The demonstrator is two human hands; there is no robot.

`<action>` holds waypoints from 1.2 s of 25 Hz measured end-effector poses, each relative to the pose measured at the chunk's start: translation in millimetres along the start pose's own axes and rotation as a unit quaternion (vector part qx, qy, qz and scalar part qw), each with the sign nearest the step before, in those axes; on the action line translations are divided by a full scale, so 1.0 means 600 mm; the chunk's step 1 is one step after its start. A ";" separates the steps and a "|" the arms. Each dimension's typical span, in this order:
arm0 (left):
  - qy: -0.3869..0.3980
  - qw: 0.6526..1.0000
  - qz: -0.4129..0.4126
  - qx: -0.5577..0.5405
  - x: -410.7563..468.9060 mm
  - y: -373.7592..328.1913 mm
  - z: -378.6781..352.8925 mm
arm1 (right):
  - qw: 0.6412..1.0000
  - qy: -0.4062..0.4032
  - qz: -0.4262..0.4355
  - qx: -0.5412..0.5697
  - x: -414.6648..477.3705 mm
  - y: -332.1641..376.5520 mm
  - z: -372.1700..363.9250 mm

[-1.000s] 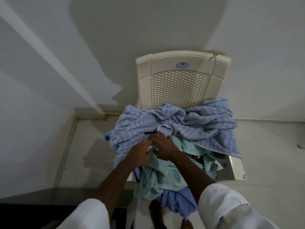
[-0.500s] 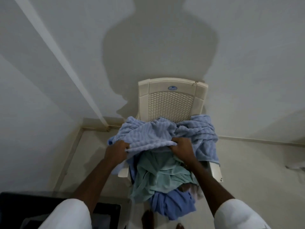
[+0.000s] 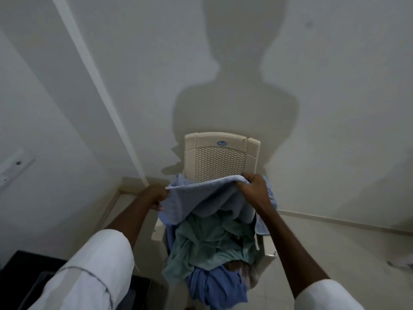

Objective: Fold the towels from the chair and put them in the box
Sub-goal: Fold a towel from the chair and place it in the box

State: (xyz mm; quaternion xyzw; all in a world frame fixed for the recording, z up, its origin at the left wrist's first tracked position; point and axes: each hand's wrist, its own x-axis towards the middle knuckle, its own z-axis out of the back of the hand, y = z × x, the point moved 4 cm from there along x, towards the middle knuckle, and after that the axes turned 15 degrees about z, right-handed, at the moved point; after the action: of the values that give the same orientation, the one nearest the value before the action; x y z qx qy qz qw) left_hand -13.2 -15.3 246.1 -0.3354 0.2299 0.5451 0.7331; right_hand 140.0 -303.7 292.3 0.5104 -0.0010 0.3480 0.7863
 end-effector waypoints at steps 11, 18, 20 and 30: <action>0.027 0.816 -0.071 -0.573 -0.059 -0.030 0.032 | 0.945 0.311 0.062 0.074 -0.128 0.000 0.011; -0.189 0.861 -0.158 -0.444 -0.100 -0.038 0.067 | 0.927 0.372 0.017 -0.048 -0.200 -0.094 -0.010; -0.191 0.877 -0.180 -0.403 -0.098 -0.040 0.083 | 0.940 0.332 -0.016 -0.077 -0.216 -0.121 -0.008; 0.016 0.816 -0.158 -0.556 -0.062 -0.012 0.122 | 0.955 0.230 -0.161 -0.100 -0.299 -0.204 -0.003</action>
State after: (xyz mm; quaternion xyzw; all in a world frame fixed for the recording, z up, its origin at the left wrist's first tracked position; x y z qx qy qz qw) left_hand -19.6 13.8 323.1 -0.7267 -0.1567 0.4514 0.4936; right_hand 70.8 -429.4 129.4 0.3288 0.2276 0.3235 0.8576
